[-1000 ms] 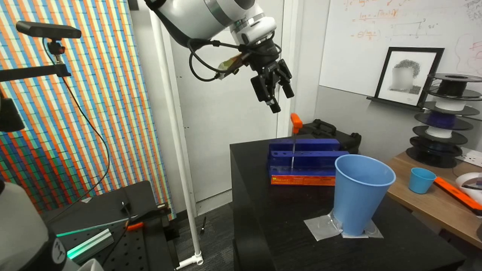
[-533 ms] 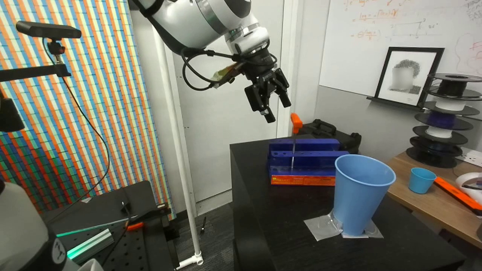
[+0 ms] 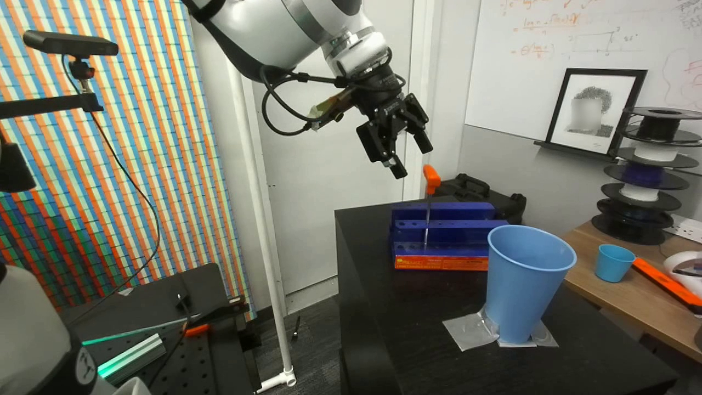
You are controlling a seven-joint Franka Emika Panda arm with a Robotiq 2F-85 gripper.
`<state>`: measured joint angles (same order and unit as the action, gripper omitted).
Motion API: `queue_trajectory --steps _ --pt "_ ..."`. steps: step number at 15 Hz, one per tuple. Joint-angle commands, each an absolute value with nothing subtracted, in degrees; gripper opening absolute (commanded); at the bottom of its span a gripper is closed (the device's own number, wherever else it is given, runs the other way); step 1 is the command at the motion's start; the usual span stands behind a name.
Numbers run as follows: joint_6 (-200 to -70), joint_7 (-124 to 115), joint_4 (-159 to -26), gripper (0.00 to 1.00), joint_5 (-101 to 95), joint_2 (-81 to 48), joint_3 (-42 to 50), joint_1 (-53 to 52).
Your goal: Put the orange object in the blue cup
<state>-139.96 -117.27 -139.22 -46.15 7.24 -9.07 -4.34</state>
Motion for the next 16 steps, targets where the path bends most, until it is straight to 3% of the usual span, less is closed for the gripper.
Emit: queue_trajectory --steps 1,7,8,10,16 --pt "-140.8 -119.9 -141.1 1.0 -48.2 10.2 -8.3 -3.3" --pt "-142.2 -119.1 -140.9 1.0 -48.3 9.4 -7.0 -1.9" --pt "-142.4 -119.0 -140.8 0.75 -48.7 9.0 -7.0 -1.7" --pt "-142.5 -118.9 -140.6 0.66 -49.6 8.5 -7.0 -1.7" --pt "-142.7 -118.3 -140.2 0.18 -51.2 7.2 -6.8 -2.0"
